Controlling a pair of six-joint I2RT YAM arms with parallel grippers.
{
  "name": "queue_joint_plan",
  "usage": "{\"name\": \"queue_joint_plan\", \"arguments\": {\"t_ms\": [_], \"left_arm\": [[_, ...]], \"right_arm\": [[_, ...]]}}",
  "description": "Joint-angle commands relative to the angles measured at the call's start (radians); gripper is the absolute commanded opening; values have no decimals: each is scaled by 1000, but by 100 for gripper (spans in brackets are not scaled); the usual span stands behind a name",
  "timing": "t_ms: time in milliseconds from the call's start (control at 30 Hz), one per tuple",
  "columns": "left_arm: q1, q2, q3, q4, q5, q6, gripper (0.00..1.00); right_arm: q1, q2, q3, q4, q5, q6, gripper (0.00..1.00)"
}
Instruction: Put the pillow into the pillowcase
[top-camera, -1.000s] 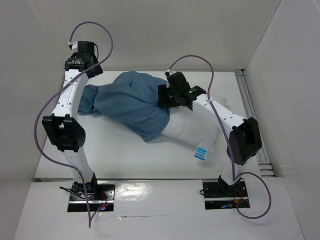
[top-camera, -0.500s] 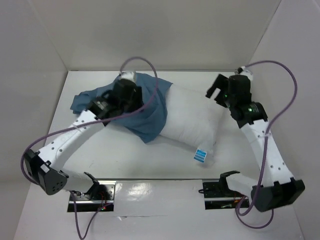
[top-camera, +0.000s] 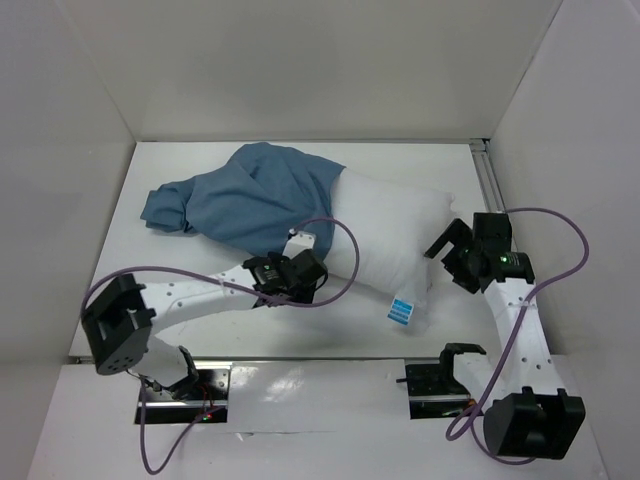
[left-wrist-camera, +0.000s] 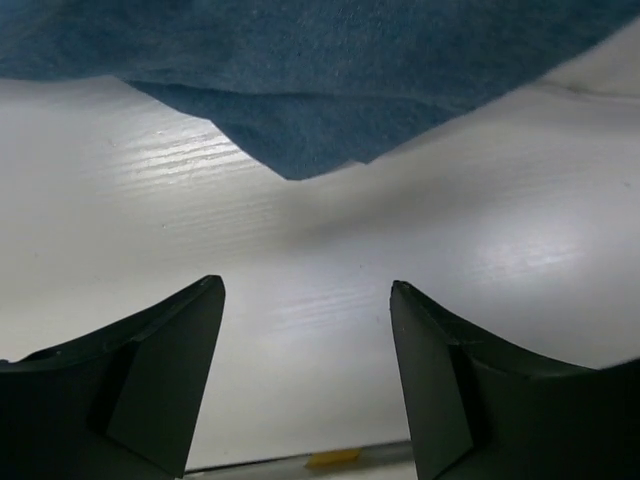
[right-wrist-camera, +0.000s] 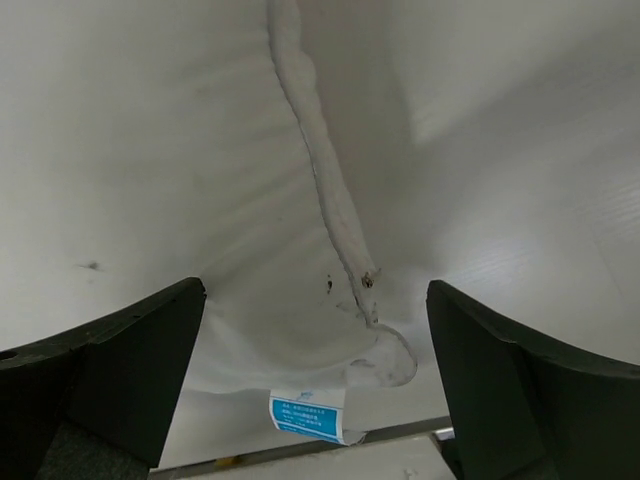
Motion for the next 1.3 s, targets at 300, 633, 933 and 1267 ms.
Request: {"name": "queue_joint_plan", "arguments": {"t_ms": [300, 633, 933, 1267], "left_arm": [[6, 196, 25, 222, -152, 14, 79], [132, 299, 69, 263, -152, 34, 53], [153, 149, 233, 152, 107, 130, 0], [144, 193, 632, 170, 628, 162, 0]], "right_arm": [[-23, -29, -78, 50, -118, 2, 99], [-23, -40, -196, 204, -325, -8, 99], [-2, 7, -306, 523, -550, 109, 37], [311, 309, -42, 942, -474, 248, 0]]}}
